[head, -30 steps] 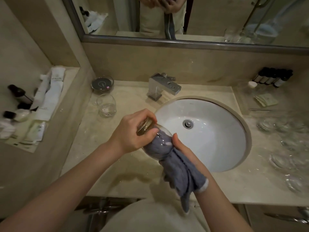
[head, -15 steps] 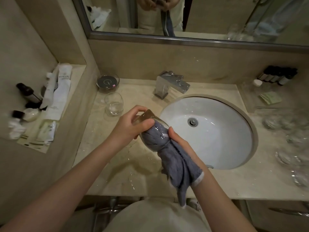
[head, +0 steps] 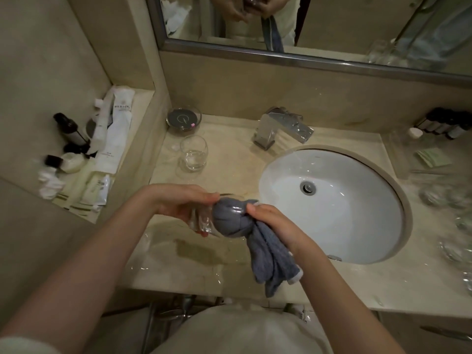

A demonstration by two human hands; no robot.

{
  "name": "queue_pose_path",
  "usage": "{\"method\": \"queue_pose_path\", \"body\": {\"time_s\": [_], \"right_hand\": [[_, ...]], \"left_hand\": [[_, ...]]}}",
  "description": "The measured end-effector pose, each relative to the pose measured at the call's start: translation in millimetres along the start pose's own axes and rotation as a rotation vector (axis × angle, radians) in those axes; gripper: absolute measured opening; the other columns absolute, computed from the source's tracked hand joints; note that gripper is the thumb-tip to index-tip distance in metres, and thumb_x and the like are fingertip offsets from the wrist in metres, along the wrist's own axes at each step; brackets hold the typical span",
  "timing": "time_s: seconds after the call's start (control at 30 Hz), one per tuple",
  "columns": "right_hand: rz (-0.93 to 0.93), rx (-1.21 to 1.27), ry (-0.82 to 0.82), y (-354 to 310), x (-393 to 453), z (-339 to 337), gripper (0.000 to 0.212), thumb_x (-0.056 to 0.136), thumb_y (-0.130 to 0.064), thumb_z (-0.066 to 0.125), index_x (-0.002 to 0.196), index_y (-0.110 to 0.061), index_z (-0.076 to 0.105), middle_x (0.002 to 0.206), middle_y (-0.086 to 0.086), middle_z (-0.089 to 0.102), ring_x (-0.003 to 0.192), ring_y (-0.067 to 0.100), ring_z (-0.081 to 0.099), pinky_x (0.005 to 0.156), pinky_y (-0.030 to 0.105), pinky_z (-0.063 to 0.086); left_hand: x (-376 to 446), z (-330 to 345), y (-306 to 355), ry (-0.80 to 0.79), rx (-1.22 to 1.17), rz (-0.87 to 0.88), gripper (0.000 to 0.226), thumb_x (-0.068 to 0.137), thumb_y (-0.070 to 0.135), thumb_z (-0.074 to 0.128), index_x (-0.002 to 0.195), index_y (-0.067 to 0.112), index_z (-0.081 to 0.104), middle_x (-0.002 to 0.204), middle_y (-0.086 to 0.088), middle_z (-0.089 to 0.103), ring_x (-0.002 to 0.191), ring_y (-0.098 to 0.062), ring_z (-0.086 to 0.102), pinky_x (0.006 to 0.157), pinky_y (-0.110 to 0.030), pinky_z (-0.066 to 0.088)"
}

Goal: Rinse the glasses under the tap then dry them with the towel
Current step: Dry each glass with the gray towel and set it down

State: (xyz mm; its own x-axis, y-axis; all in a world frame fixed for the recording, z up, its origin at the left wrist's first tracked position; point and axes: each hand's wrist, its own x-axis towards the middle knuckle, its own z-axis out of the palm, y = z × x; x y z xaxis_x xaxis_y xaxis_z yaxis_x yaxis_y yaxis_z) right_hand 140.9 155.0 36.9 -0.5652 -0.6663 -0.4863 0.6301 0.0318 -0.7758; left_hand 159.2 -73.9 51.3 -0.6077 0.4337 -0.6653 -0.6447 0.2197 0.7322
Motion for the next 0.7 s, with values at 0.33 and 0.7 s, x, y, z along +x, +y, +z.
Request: {"method": "queue_pose_path", "body": {"time_s": [0.33,0.7], "right_hand": [[-0.148,0.45,0.155,8.0,7.4,-4.9,0.046,0.039,-0.049,0.094,0.073,-0.023,0.079,0.077,-0.001,0.071,0.071,0.006,0.067,0.067,0.019,0.052],[-0.008,0.438,0.235,14.5,-5.1,2.8,0.029,0.074,-0.039,0.055,0.089,-0.016,0.063,0.061,0.0,0.065,0.052,0.009,0.061,0.051,0.02,0.048]], "left_hand": [[14.6,-19.5,-75.8,0.562,-0.752,0.368,0.112,0.031,0.039,0.1,0.13,0.014,0.052,0.1,-0.009,0.069,0.085,-0.018,0.072,0.072,-0.032,0.056],[36.8,-7.5,-73.1,0.961,-0.351,0.372,0.093,0.03,0.032,0.089,0.115,0.028,0.052,0.109,0.01,0.058,0.1,-0.005,0.058,0.079,-0.02,0.047]]}}
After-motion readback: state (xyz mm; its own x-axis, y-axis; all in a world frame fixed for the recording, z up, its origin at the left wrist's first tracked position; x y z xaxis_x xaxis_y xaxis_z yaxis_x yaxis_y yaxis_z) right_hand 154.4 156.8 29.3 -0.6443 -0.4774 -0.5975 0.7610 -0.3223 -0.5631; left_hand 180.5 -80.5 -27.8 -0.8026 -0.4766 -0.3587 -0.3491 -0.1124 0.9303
